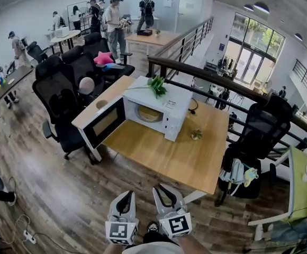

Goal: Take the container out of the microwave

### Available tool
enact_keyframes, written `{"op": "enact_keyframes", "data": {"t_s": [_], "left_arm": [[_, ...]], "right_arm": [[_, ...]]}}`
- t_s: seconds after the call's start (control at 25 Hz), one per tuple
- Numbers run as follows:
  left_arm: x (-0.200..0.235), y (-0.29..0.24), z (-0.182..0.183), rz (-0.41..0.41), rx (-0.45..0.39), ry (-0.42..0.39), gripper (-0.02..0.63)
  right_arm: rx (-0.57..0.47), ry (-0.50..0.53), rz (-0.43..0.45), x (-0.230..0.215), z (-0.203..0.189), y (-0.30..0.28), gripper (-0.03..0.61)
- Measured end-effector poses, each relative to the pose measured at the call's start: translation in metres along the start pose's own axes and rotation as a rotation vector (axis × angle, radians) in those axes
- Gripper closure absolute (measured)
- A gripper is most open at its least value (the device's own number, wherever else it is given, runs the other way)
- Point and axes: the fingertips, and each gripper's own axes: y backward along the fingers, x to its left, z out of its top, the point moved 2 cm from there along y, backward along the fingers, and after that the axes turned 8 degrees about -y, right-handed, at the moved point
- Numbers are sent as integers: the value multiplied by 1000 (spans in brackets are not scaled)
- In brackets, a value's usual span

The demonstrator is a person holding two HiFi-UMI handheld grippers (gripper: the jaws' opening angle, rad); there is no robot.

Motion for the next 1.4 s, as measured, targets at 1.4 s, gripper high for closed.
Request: {"op": "enact_keyframes", "data": {"t_s": [1.4], "left_arm": [[146, -227, 7, -49, 38, -7, 611]], "right_arm": [[61, -8, -62, -111, -10, -234, 503]]}}
